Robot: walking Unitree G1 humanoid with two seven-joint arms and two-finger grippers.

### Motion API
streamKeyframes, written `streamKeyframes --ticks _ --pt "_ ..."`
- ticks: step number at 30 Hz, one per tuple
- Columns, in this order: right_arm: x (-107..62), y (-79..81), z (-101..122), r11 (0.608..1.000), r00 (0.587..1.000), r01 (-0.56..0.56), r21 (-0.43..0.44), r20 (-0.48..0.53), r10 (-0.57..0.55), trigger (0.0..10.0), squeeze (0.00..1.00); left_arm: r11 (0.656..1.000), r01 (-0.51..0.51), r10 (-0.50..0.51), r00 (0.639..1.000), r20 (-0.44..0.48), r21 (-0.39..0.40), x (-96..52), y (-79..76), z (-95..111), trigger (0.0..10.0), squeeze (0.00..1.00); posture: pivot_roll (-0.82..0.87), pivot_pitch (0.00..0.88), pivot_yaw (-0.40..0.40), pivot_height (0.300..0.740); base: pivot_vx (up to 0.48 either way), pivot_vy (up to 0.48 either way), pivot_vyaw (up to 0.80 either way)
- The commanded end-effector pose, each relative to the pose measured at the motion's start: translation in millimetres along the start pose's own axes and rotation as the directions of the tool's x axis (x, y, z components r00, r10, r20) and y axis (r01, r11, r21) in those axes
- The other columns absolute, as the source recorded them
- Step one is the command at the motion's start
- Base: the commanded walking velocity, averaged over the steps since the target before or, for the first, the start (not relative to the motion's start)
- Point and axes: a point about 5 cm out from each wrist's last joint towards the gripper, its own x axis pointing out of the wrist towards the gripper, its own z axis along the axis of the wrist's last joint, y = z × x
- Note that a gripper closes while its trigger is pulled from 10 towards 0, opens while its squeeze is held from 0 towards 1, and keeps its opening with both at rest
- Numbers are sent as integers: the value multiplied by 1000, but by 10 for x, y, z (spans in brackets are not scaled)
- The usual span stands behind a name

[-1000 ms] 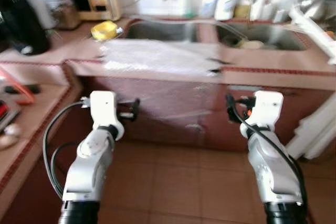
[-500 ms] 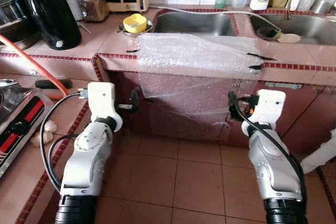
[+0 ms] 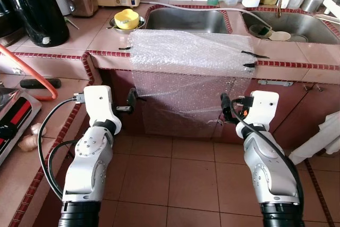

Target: Kitchen organization

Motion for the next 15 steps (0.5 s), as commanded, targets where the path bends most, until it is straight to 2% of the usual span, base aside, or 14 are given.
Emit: streamKeyframes --ticks 1,2,4,6,8,12,13,15 --pt "-31 26 17 999 1000 -24 22 0 24 10000 0 999 46 -46 999 8 -6 -1 -69 31 10000 0 -41 75 2 740 0 0 0" --pt "-88 53 -11 998 998 -61 5 -28 61 10000 0 997 68 -67 997 22 -23 -28 -115 27 10000 0 -45 77 0 740 0 0 0" --pt "-139 92 7 995 995 -101 -27 -15 100 10000 0 996 89 -87 995 58 -32 -50 -147 83 10000 0 -44 74 -5 740 0 0 0" --pt "-164 119 32 991 993 -121 -53 3 122 10000 0 995 96 -95 992 80 -7 -67 -147 118 10000 0 -29 74 -18 740 0 0 0" --pt "-147 144 101 986 991 -126 -111 31 131 10000 0 996 89 -87 992 95 -17 -85 -123 165 10000 0 -12 75 -23 740 0 0 0" --pt "-100 186 239 979 985 -131 -155 88 146 10000 0 997 76 -73 990 119 -18 -127 -78 230 10000 0 -2 80 -38 740 0 0 0" --pt "-58 188 346 980 982 -119 -162 128 140 10000 0 997 82 -82 987 136 12 -170 -61 256 10000 0 10 84 -54 740 0 0 0" --pt "-44 167 374 981 983 -101 -166 136 124 10000 0 996 81 -85 988 129 35 -191 -46 230 10000 0 18 75 -60 740 242 0 0"
